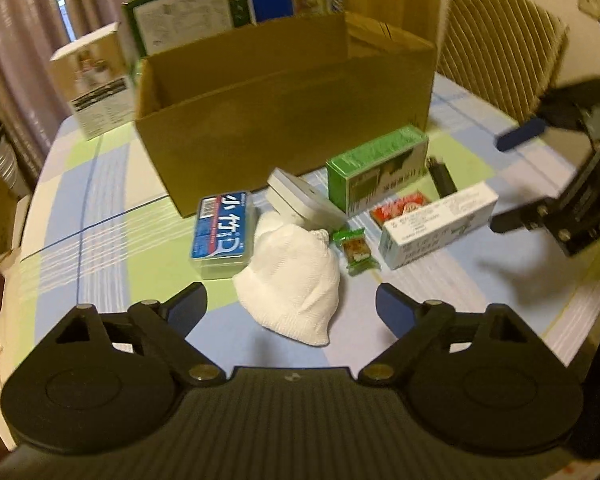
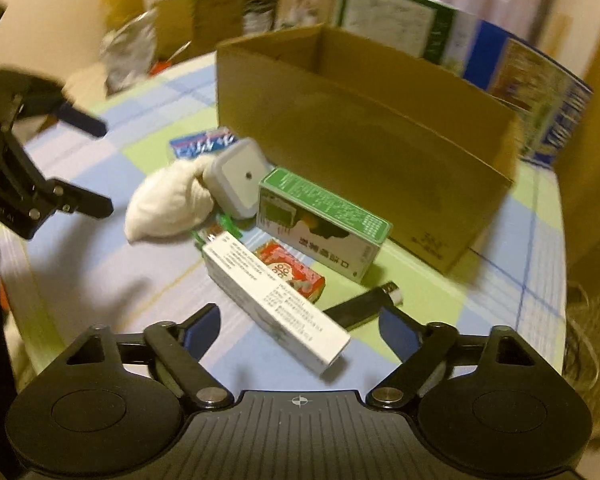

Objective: Organize objects
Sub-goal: 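Grasp the white cloth with the left tool while the right tool grasps the white medicine box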

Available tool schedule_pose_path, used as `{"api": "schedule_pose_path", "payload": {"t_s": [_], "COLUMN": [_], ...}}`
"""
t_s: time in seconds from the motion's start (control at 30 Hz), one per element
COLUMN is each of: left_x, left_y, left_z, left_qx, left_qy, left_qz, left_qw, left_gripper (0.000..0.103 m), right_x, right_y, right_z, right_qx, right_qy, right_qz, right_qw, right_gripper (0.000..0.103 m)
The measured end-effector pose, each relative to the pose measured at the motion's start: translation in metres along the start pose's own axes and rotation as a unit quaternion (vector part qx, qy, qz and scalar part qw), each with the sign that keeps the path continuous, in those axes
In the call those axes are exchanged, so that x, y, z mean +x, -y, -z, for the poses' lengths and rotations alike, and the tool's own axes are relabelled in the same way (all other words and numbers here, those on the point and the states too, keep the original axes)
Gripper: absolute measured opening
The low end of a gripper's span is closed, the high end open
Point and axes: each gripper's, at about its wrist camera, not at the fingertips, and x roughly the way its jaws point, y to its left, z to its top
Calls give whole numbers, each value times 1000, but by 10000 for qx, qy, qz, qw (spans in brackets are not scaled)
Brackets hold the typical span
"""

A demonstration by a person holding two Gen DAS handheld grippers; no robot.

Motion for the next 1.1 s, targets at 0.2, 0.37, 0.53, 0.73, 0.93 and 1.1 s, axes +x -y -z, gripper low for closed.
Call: {"api": "schedule_pose_path", "payload": {"t_s": [0.2,0.37,0.53,0.73,0.93,1.1], "left_x": [24,34,39,52,70,54], "left_y": [0,0,1,7,12,15], "left_z": [-3,-5,-7,-8,-5,-2], "left_qx": [93,141,177,334,400,166], "left_qy": [-135,-172,-144,-247,-430,-498], "left_qz": [73,88,112,80,-97,-117], "left_qw": [9998,9997,9997,9991,9982,9986], "left_gripper": [87,82,78,59,38,23], "right_x": [39,43,31,31,41,26], "right_y": [1,-2,-5,-15,-19,-18], "right_z": [-6,-9,-2,-1,-5,5], "right_qx": [-647,-536,231,660,902,1672], "right_qy": [-538,-771,-915,-678,-560,-446], "right_qz": [-263,-417,-569,-413,-249,-190], "right_qw": [9961,9947,9939,9947,9940,9847], "right_gripper": [60,35,25,25,28,23]}}
